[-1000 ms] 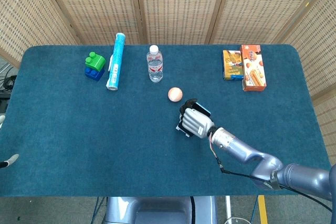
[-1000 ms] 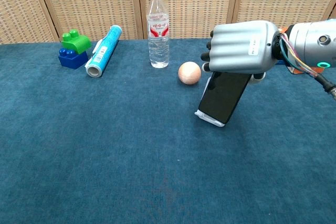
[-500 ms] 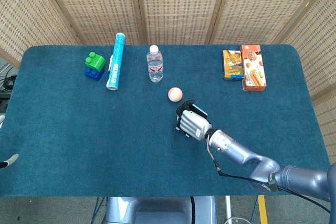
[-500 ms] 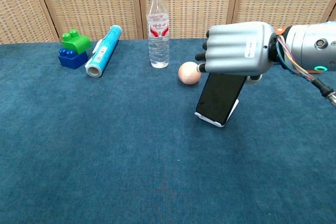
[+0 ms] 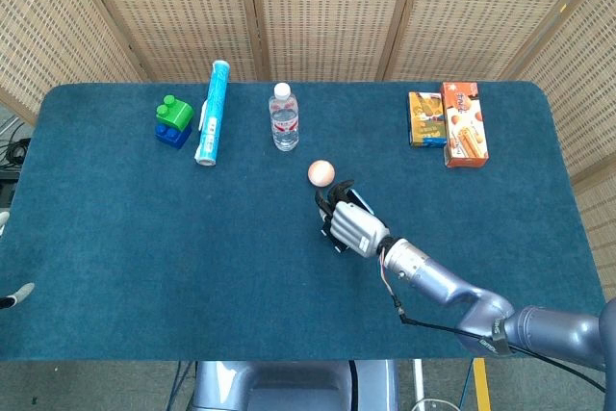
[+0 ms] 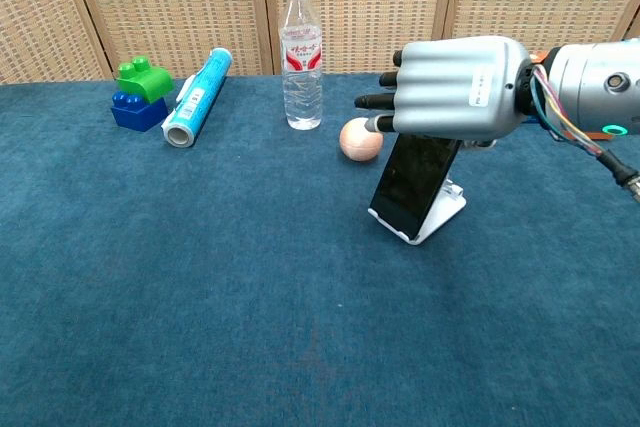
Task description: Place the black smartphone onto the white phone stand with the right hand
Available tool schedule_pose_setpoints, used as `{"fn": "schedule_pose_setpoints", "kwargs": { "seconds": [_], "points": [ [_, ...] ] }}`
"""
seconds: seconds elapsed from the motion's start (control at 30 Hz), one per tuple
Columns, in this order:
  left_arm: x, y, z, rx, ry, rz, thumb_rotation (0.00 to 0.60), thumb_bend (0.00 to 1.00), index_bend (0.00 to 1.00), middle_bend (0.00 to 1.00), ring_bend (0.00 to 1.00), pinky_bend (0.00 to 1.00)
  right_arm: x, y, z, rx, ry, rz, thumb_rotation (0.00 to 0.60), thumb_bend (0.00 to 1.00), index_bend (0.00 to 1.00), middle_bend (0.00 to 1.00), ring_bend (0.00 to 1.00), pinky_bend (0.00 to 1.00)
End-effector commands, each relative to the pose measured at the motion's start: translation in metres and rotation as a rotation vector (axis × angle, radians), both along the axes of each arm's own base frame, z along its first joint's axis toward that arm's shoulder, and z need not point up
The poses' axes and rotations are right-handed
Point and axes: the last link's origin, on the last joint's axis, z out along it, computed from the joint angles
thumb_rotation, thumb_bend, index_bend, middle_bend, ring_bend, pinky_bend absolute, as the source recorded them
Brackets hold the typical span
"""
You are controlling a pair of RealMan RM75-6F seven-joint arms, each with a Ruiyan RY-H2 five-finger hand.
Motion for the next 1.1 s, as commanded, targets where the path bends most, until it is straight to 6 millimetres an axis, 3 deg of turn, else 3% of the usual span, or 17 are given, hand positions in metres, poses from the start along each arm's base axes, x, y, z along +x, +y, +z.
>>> {"fn": "schedule_pose_setpoints", "kwargs": {
  "seconds": [0.03, 0.23, 0.43, 0.63, 0.9, 1.0, 1.1],
  "points": [
    [0.000, 0.000, 0.000, 0.000, 0.000, 0.000, 0.600, 0.00, 0.00, 0.00, 0.00, 0.00, -0.001, 0.000, 0.002, -0.006, 0.001, 0.003, 0.600, 0.36, 0.14, 0.05, 0.19, 0.31],
    [0.000, 0.000, 0.000, -0.002, 0.000, -0.001, 0.600, 0.00, 0.00, 0.00, 0.00, 0.00, -0.007, -0.001, 0.008, -0.022, 0.012, -0.008, 0.600, 0.36, 0.09, 0.00, 0.02, 0.20],
    [0.000, -0.001, 0.000, -0.004, 0.001, -0.004, 0.600, 0.00, 0.00, 0.00, 0.00, 0.00, -0.016, -0.002, 0.018, -0.057, 0.016, -0.026, 0.600, 0.36, 0.03, 0.00, 0.00, 0.07],
    [0.001, -0.002, -0.001, -0.006, 0.002, -0.011, 0.600, 0.00, 0.00, 0.00, 0.00, 0.00, -0.022, 0.002, 0.038, -0.095, -0.026, -0.047, 0.600, 0.35, 0.00, 0.00, 0.00, 0.06],
    [0.003, -0.007, 0.002, 0.003, -0.011, -0.026, 0.600, 0.00, 0.00, 0.00, 0.00, 0.00, -0.038, 0.019, 0.089, -0.176, -0.138, -0.082, 0.600, 0.27, 0.00, 0.00, 0.00, 0.05],
    [0.004, -0.008, 0.005, 0.017, -0.017, -0.036, 0.600, 0.00, 0.00, 0.00, 0.00, 0.00, -0.054, 0.033, 0.112, -0.210, -0.263, -0.157, 0.600, 0.15, 0.00, 0.00, 0.00, 0.05],
    [0.006, -0.010, 0.008, 0.048, -0.016, -0.055, 0.600, 0.00, 0.00, 0.00, 0.00, 0.00, -0.084, 0.059, 0.140, -0.242, -0.464, -0.293, 0.600, 0.01, 0.00, 0.00, 0.00, 0.04]
  ]
}}
